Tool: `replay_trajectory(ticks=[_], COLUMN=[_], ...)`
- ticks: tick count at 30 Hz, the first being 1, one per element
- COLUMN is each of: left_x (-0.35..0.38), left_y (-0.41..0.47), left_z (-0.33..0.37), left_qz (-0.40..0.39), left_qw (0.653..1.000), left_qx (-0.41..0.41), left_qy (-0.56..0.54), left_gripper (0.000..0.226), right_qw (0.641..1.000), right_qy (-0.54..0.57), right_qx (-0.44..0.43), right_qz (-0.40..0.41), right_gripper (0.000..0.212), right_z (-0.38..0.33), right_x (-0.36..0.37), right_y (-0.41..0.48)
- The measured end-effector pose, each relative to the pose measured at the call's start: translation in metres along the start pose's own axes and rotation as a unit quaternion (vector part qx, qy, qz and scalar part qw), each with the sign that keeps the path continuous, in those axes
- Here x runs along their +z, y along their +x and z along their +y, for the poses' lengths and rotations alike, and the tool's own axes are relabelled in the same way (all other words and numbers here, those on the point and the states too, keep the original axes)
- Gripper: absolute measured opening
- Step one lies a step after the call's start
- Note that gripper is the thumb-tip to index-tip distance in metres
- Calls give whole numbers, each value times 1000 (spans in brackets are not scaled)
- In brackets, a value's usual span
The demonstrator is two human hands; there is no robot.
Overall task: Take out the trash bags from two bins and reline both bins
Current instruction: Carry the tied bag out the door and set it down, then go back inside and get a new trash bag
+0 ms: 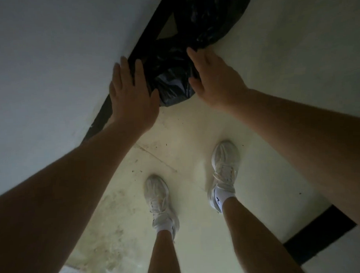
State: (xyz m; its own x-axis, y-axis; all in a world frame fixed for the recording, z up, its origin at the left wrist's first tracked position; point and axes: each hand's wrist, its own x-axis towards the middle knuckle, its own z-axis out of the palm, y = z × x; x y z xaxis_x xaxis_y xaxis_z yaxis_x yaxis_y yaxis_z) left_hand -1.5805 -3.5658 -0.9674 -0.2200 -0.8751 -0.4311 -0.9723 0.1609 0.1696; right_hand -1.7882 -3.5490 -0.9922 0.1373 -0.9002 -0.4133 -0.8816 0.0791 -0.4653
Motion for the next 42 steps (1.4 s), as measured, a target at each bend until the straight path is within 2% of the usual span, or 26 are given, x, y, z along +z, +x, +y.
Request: replay_trajectory(ticks=[3, 7, 11, 17, 23, 28, 32, 36, 39, 42], left_x=[-23, -86, -180, -340, -454, -506, -538, -567, -582, -575], left_y=[-19, -24, -39, -110, -192, -295, -392, -502, -603, -705], left_z=[7, 36, 93, 188, 231, 259, 290, 348, 383, 402], left_qz=[22, 78, 160, 238, 282, 253, 256, 250, 252, 258], left_qw=[998, 991, 971, 926, 880, 852, 787, 708, 638, 548], left_qx=[45, 101, 175, 294, 382, 459, 560, 657, 720, 784], left_qy=[28, 48, 30, 11, 3, -19, -41, -66, -107, -136], left_gripper=[66, 64, 61, 60, 60, 62, 63, 62, 63, 60], right_qw=[1000, 991, 971, 942, 886, 822, 794, 747, 689, 615], right_qy=[-13, -25, -32, -35, -69, -69, -133, -218, -305, -349], right_qx=[-1, 35, 65, 83, 170, 304, 342, 390, 436, 488], right_qz=[26, 127, 229, 322, 425, 476, 485, 491, 493, 511], right_gripper=[64, 64, 65, 66, 65, 68, 66, 62, 58, 56], right_z=[2, 7, 2, -43, -83, -154, -222, -289, -342, -391], right_x=[-32, -111, -207, -341, -420, -422, -421, -438, -435, -404], right_y=[-22, -49, -92, -213, -357, -498, -614, -747, -855, -957])
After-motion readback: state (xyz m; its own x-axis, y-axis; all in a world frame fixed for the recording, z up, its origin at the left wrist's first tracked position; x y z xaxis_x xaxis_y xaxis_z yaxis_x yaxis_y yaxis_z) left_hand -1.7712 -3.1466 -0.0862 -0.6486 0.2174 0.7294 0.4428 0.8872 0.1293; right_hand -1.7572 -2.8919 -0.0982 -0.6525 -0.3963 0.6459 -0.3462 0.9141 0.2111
